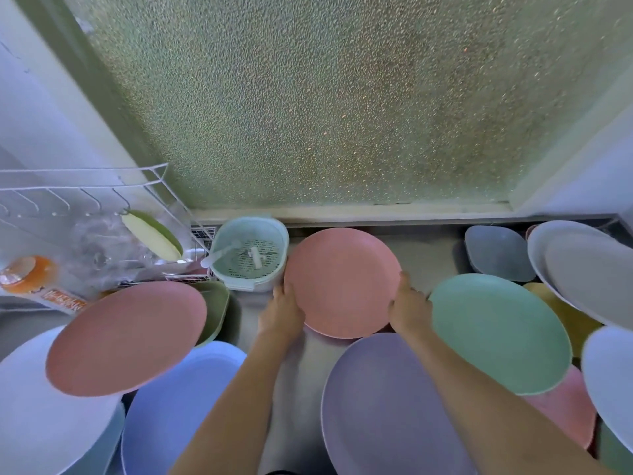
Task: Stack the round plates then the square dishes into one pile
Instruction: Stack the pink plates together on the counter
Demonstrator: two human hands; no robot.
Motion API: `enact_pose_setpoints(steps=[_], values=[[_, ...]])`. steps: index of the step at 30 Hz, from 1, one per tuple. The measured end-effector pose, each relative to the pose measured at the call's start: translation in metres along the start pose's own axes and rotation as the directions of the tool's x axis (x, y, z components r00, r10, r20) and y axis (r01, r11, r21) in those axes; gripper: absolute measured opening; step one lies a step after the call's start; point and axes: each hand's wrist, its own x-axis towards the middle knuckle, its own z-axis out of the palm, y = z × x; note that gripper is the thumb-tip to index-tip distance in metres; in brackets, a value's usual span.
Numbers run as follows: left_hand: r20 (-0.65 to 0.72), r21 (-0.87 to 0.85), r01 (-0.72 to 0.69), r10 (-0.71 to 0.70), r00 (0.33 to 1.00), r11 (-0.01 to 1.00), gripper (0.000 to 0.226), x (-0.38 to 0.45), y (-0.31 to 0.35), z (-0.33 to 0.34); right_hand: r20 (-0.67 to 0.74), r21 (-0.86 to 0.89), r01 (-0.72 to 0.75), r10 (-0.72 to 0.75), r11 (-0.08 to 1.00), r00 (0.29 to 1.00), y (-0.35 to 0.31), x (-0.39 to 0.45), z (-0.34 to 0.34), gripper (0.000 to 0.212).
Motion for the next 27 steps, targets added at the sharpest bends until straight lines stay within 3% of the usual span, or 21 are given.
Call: enact_pose_setpoints(steps=[2, 5, 9, 16, 19, 20, 23, 25, 27], values=[[0.006, -0.07, 0.018, -0.017, 1.0, 0.997, 0.053, 0.003, 0.0, 0.002, -0.028, 0.133, -0.059, 0.063, 0.989, 0.998, 0.0, 0.002, 0.0, 0.056], [-0.018, -0.349, 0.063, -0.074, 0.997, 0.935, 0.067, 0.003, 0.003, 0.005, -0.013, 0.38, -0.144, 0.161, 0.914, 0.987, 0.0, 0.003, -0.006, 0.048], [-0.041, -0.638, 0.181, -0.269, 0.962, 0.748, 0.047, -0.001, 0.013, 0.007, -0.075, 0.447, -0.135, 0.188, 0.884, 0.979, -0.001, -0.002, -0.018, 0.032], [0.011, -0.71, 0.184, -0.25, 0.968, 0.68, 0.013, -0.008, 0.014, -0.005, -0.156, 0.595, -0.056, 0.184, 0.802, 0.97, 0.033, -0.037, -0.034, 0.03], [0.062, -0.779, 0.169, -0.194, 0.979, 0.603, 0.021, -0.017, 0.016, -0.004, -0.159, 0.614, -0.071, 0.211, 0.786, 0.964, 0.063, -0.076, -0.029, 0.03], [0.067, -0.765, 0.159, -0.167, 0.984, 0.624, 0.024, -0.021, 0.018, -0.003, -0.154, 0.614, -0.083, 0.222, 0.785, 0.963, 0.071, -0.089, -0.026, 0.033], [0.042, -0.539, 0.001, 0.025, 0.999, 0.842, 0.031, -0.034, 0.027, 0.006, -0.171, 0.649, -0.069, 0.234, 0.757, 0.957, 0.089, -0.129, -0.014, 0.044], [0.011, -0.333, -0.154, 0.167, 0.986, 0.93, 0.042, -0.044, 0.029, 0.016, -0.178, 0.659, -0.069, 0.244, 0.749, 0.953, 0.097, -0.152, -0.006, 0.032], [0.022, -0.14, -0.254, 0.26, 0.965, 0.957, 0.041, -0.055, 0.029, 0.026, -0.156, 0.649, -0.126, 0.294, 0.75, 0.943, 0.106, -0.169, 0.001, 0.025]])
